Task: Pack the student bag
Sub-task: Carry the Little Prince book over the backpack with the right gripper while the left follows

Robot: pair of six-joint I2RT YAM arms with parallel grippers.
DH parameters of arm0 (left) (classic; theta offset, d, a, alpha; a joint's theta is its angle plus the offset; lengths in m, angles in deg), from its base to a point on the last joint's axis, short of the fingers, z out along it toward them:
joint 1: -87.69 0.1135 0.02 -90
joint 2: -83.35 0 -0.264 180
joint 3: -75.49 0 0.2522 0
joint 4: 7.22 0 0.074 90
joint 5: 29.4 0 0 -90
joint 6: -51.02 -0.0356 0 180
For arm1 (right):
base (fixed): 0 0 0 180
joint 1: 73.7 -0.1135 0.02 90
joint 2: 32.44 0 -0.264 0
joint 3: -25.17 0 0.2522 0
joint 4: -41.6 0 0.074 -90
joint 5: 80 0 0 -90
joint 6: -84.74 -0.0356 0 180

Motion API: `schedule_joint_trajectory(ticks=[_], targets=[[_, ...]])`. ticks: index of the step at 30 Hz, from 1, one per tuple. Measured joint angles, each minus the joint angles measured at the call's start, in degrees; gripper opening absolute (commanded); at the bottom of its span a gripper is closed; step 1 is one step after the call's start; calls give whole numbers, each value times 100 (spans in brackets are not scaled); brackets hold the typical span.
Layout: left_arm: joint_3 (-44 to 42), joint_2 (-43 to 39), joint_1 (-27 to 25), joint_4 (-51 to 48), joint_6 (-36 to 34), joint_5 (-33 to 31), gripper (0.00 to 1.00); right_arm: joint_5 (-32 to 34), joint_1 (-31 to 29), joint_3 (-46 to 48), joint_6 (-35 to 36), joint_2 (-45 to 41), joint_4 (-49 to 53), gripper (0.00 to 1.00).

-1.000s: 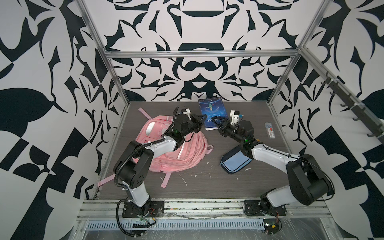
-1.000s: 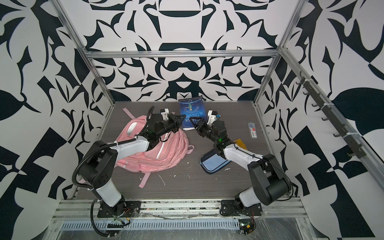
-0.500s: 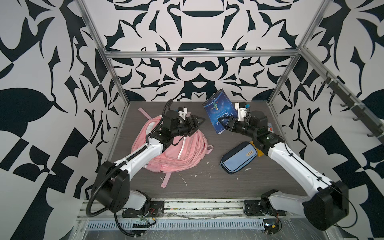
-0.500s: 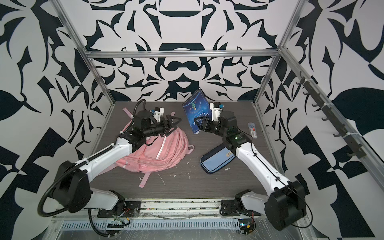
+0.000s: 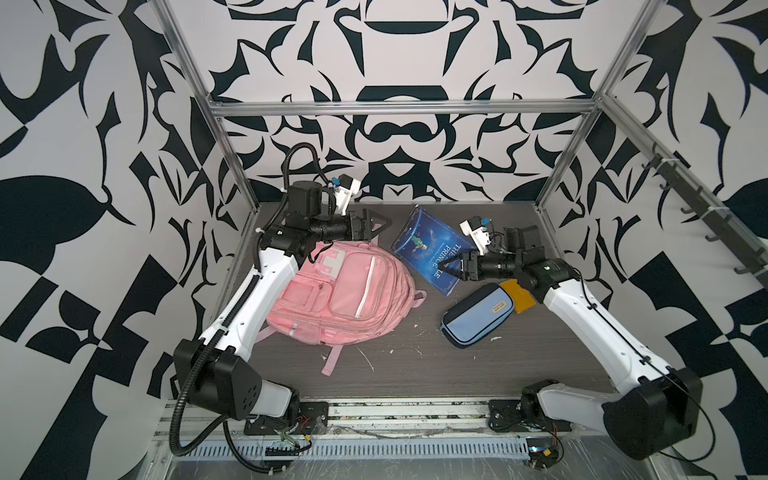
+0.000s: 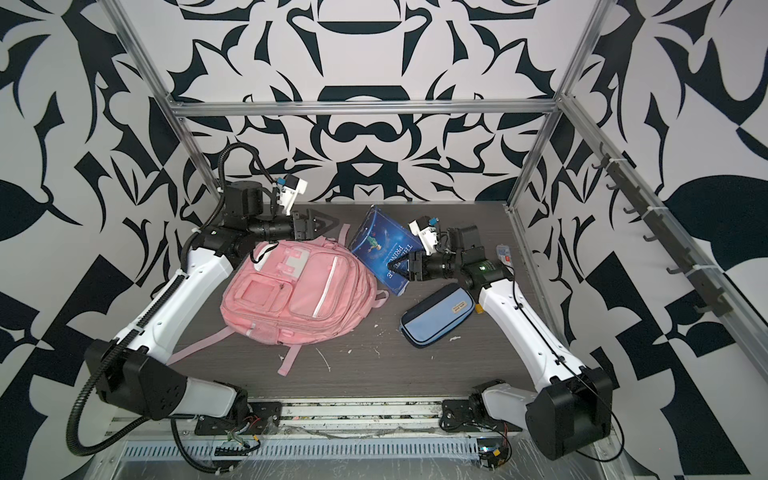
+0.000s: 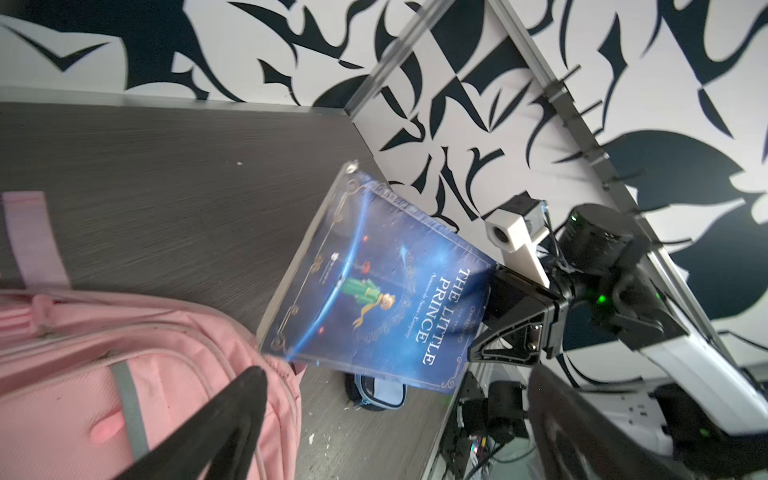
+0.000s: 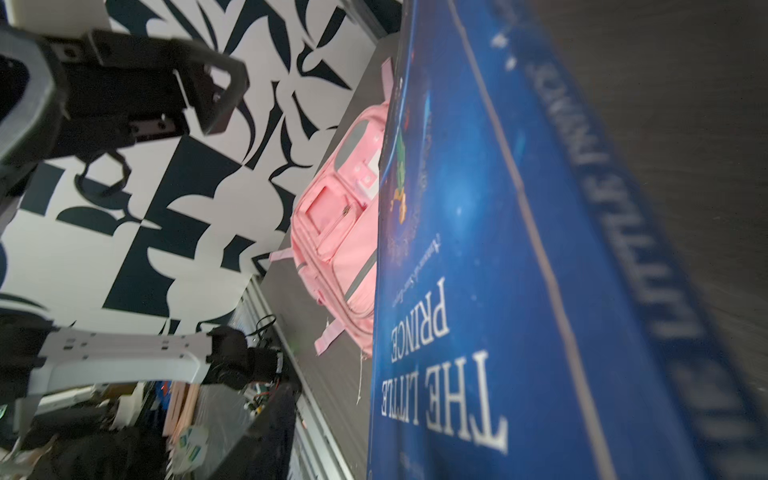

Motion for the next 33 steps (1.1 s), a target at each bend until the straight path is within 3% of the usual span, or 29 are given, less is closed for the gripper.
schedule_joint_trajectory(ticks=[4,11,17,19,22,24,25,26,28,31,33], targets=[[142,474,0,-42,-463,446,99,-514,15,-184,116,-4,131,0],[76,955,-50,131,-525,1029,100,-1104,31,-315,177,-48,188,0],[50,1084,-216,205,-450,1534,86,-1272,31,-404,245,-48,256,0],[2,1084,-262,269,-398,1657,69,-1307,31,-428,245,-48,258,0],[-79,1084,-284,385,-323,1784,27,-1335,31,-485,260,-20,275,0],[-157,1080,-284,538,-251,1943,4,-1311,33,-505,262,4,310,0],[-203,1071,-284,634,-195,2015,0,-1285,33,-507,262,28,330,0],[-269,1051,-284,745,-122,2024,0,-1268,42,-507,273,61,352,7],[-409,1019,-282,925,11,2044,0,-1217,44,-525,289,109,387,33],[-710,927,-264,1274,293,2035,0,-962,17,-538,278,127,439,49],[-964,815,-232,1668,599,2009,0,-688,-13,-509,173,76,369,72]])
